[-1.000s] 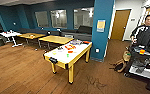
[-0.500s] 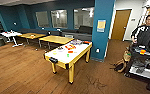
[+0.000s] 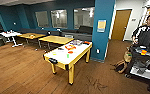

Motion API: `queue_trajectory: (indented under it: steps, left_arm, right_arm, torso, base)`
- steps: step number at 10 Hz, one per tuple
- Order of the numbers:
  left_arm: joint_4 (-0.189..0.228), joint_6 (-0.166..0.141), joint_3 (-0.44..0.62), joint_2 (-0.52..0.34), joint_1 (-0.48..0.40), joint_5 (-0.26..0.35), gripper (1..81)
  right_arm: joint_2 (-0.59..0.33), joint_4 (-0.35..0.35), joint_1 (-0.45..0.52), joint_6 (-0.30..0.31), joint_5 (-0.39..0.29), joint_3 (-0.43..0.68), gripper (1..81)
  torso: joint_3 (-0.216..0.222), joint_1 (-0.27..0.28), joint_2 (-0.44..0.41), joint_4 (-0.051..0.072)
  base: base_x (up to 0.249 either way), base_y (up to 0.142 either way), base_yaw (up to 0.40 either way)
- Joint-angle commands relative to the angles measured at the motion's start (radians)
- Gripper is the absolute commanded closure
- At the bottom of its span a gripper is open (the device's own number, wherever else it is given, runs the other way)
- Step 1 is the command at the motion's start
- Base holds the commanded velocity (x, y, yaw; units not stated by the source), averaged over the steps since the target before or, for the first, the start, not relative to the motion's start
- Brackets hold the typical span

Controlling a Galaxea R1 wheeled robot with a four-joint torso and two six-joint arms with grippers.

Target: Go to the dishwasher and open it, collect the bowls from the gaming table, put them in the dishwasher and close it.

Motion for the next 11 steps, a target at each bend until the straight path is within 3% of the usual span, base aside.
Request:
queue_trajectory:
  steps: [1,7,11]
  left_arm:
    - [-0.006,0.001,0.006,-0.005,-0.043,0.052,1.0]
    - [-0.006,0.001,0.006,-0.007,-0.04,0.052,1.0]
    - [-0.008,0.001,0.004,-0.007,-0.04,0.052,1.0]
  right_arm:
    - [0.003,-0.013,0.041,-0.004,-0.043,0.008,1.0]
    - [0.006,-0.021,0.043,-0.006,-0.043,0.008,1.0]
    - [0.007,-0.021,0.04,-0.006,-0.043,0.008,1.0]
  torso:
    - [0.0,0.0,0.0,0.0]
    - [0.0,0.0,0.0,0.0]
    - [0.0,-0.001,0.0,0.0]
  base:
    - [0.098,0.0,0.0]
    - [0.092,0.0,0.0]
    - [0.079,0.082,0.0]
